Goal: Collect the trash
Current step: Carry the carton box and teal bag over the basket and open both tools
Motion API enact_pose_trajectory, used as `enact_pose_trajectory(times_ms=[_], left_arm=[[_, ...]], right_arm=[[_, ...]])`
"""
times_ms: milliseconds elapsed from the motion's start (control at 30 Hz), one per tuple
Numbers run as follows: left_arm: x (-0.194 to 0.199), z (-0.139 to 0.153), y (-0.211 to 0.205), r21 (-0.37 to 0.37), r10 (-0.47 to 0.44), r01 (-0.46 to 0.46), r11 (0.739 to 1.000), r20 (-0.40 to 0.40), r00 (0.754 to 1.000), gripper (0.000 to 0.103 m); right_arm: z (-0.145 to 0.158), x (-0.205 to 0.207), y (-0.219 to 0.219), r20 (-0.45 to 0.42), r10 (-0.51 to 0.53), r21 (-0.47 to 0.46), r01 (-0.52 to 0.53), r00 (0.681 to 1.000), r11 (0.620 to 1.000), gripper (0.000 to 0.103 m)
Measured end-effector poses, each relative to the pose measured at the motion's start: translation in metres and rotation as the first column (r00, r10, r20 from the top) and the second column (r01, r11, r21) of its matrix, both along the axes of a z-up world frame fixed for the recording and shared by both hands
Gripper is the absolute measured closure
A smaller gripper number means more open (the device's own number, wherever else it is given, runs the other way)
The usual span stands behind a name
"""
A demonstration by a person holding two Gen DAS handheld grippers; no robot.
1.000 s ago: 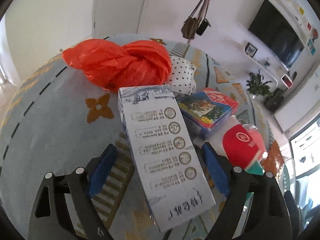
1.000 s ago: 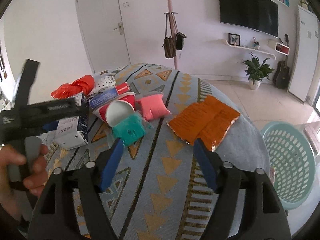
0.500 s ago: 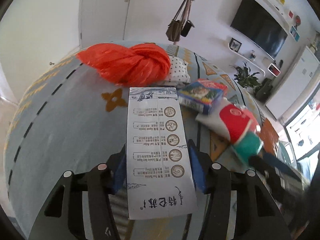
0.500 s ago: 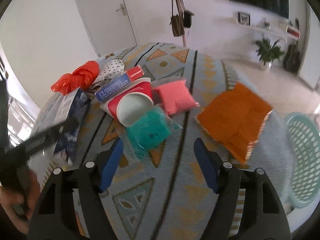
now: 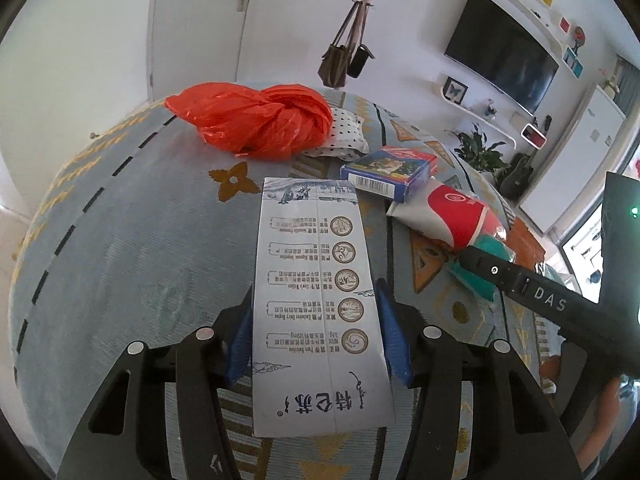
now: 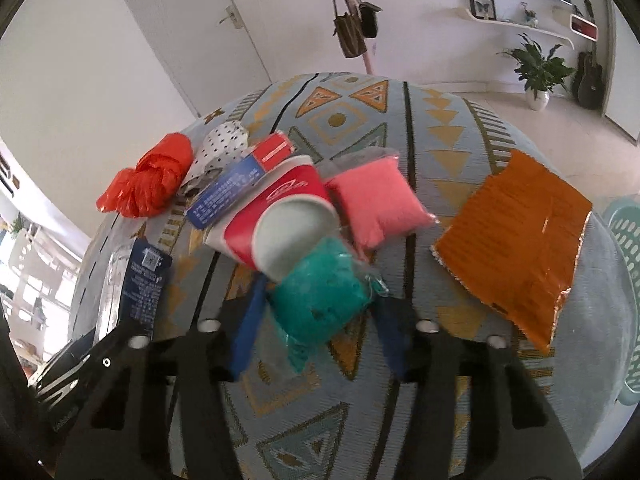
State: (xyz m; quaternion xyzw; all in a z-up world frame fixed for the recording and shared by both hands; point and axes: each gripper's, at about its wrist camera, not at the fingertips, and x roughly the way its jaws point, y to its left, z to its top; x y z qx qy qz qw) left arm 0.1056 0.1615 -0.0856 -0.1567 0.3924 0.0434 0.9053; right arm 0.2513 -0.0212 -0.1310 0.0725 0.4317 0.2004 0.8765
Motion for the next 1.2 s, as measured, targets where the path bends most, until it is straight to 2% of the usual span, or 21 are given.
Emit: enact_pose_trajectory(times_ms=[133,300,467,600,767,900,1033,1200], left_arm=[[-0.009,0.003,-0.001,-0.043,-0.016,0.017,0.999,0.030,0.999,0.050],[-0.022,0.018,-0.013,-0.075,-0.065,0.075,0.994,0.123,0.990,0.051],[-0.024,0.045,-0.035,-0.051,-0.106,0.119,0.992,0.204,0.973,0.050],[-0.017,0.072,-0.067,0.002,-0.176,0.181,0.983,0.258,0.950,0.050],[0.005,0.099,-0.125,0.060,-0.288,0.283,0.957,0.300,0.909,0.050],[0.030,0.108,-0.172,0.053,-0.367,0.369,0.928,0.298,0.881,0.050],[0.058,0.104,-0.230,0.041,-0.447,0.455,0.890,0.278,0.850,0.050],[0.090,0.086,-0.287,0.019,-0.524,0.536,0.844,0.242,0.817,0.050]], right_arm=[[0.003,-0.009,-0.002,0.021,0.003,-0.009,-0.003,1.000,1.000,0.065],[0.017,-0.031,-0.015,0.084,-0.008,-0.013,0.009,0.996,1.000,0.075],[0.037,-0.044,-0.034,0.152,-0.037,-0.025,0.041,0.988,0.999,0.076],[0.061,-0.054,-0.059,0.216,-0.083,-0.008,0.086,0.973,0.996,0.076],[0.092,-0.059,-0.102,0.309,-0.155,-0.007,0.165,0.938,0.986,0.076],[0.105,-0.058,-0.145,0.337,-0.233,0.010,0.244,0.912,0.970,0.076],[0.108,-0.052,-0.195,0.342,-0.332,0.011,0.350,0.879,0.937,0.076],[0.094,-0.046,-0.263,0.290,-0.461,0.029,0.474,0.839,0.880,0.076]])
